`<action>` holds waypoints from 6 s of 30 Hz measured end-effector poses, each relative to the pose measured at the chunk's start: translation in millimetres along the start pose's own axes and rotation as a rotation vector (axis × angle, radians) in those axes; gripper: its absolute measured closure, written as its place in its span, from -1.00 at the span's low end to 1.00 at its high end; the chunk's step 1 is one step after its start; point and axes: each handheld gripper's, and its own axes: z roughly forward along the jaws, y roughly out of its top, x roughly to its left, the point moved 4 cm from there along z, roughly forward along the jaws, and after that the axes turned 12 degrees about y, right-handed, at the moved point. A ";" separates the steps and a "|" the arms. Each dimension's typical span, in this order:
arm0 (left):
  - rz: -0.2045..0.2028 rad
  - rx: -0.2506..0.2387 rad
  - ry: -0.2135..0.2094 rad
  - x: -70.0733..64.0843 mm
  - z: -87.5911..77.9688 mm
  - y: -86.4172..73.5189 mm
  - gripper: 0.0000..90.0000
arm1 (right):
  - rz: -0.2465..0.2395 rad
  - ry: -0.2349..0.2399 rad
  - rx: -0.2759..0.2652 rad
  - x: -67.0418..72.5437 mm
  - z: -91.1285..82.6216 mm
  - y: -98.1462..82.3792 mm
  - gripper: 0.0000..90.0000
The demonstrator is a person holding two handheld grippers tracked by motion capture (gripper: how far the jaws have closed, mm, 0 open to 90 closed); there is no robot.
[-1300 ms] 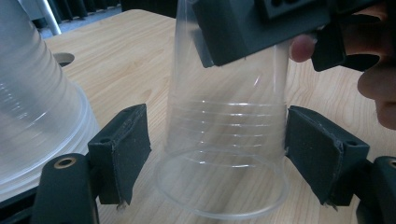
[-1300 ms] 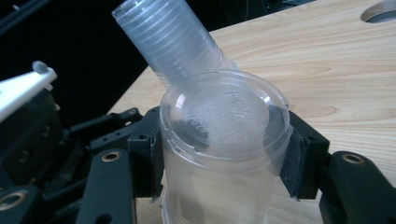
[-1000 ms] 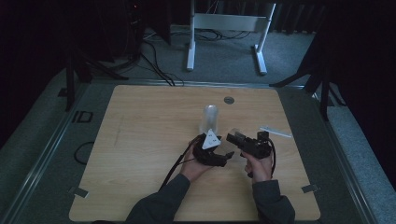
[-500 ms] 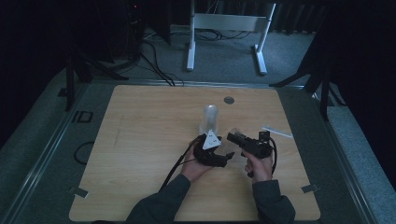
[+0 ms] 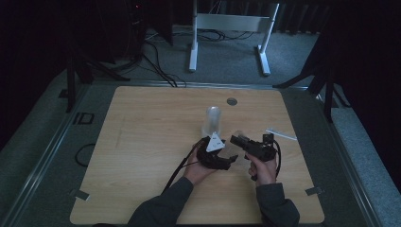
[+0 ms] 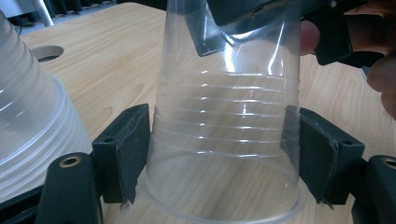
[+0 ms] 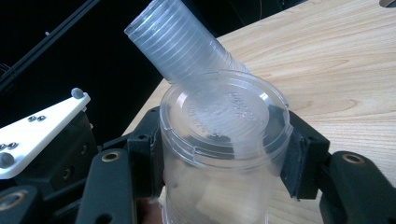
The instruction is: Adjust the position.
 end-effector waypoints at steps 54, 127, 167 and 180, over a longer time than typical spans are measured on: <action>0.061 0.024 -0.129 9.7 -11.5 0.9 -0.39 | -0.249 0.002 0.234 -2.2 -41.0 -6.7 -0.21; 0.216 0.158 -0.222 11.5 -13.5 0.7 -0.39 | -0.751 -0.182 0.931 28.9 -40.2 26.2 -0.10; 0.346 0.224 -0.212 3.5 -12.0 -1.7 -0.39 | -0.816 -0.163 1.193 46.0 -22.3 26.9 -0.19; 0.391 0.237 -0.190 3.2 -13.6 -2.4 -0.39 | -0.841 -0.156 1.254 48.7 -15.3 23.9 -0.20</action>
